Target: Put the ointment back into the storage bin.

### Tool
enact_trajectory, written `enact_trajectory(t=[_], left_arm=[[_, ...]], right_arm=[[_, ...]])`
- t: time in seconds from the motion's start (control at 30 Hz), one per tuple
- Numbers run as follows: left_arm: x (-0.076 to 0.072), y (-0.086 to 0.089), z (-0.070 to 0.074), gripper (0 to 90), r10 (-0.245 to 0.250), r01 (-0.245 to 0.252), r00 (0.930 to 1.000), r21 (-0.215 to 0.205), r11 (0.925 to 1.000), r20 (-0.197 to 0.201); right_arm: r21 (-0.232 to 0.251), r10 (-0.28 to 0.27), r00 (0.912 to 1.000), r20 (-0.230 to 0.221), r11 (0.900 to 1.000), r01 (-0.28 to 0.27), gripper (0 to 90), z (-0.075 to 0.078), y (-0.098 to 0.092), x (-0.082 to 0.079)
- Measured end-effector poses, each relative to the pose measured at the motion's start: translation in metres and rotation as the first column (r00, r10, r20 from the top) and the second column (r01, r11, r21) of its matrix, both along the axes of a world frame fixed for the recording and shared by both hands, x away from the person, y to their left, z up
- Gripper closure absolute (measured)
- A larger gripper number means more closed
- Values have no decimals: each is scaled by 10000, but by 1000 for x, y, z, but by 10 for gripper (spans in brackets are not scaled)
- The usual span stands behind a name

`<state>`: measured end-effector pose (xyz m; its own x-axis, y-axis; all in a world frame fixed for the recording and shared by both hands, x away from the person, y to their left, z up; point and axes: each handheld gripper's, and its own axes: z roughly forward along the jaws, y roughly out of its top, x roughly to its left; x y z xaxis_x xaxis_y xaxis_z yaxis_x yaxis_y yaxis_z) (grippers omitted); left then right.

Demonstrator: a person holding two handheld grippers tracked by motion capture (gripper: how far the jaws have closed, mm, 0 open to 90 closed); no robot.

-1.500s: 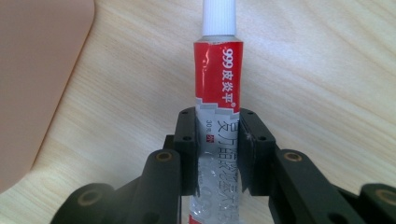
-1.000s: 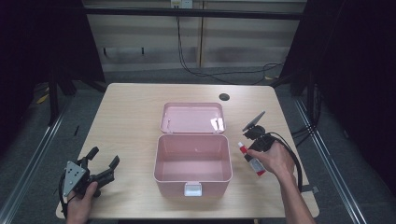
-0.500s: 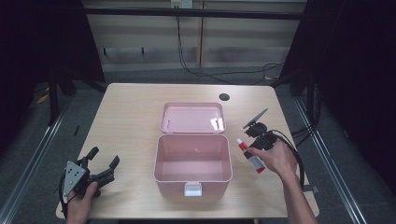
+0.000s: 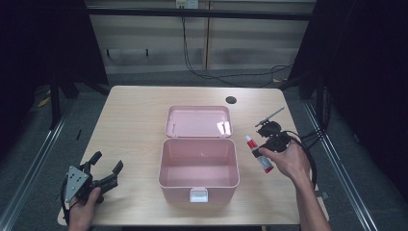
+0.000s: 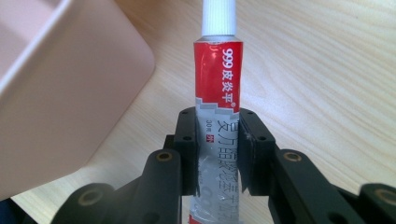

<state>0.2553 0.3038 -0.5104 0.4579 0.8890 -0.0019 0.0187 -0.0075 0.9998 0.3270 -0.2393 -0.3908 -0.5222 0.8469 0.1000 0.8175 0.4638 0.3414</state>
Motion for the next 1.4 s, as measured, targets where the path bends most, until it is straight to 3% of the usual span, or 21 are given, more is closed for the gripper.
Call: enact_trajectory(t=[0.3, 0.53, 0.67, 1.03, 1.17, 1.4], left_arm=[[0, 0, 0, 158, -3, 3, 10000, -70, 10000, -14], [0, 0, 0, 158, -2, 2, 10000, 2, 10000, 3], [0, 0, 0, 158, 15, -15, 10000, -21, 10000, -1], [0, 0, 0, 158, -1, 1, 10000, -3, 10000, 4], [0, 0, 0, 158, -11, 11, 10000, -55, 10000, -16], [0, 0, 0, 158, -5, 5, 10000, -8, 10000, 5]], right_arm=[[595, -14, 9977, 683, 9982, -27, 721, 16, -5, -8], [1223, -286, 9896, 1413, 9924, 112, 721, 31, -13, -17], [1415, -254, 9876, 1551, 9899, 32, 721, 38, -15, -20], [1843, 323, 9779, 2067, 9803, -713, 721, 56, -11, -21], [1723, 622, 9662, 2503, 9791, -1077, 722, 62, -7, -22], [1714, 1180, 9566, 2665, 9709, -1675, 722, 75, 4, -20]])
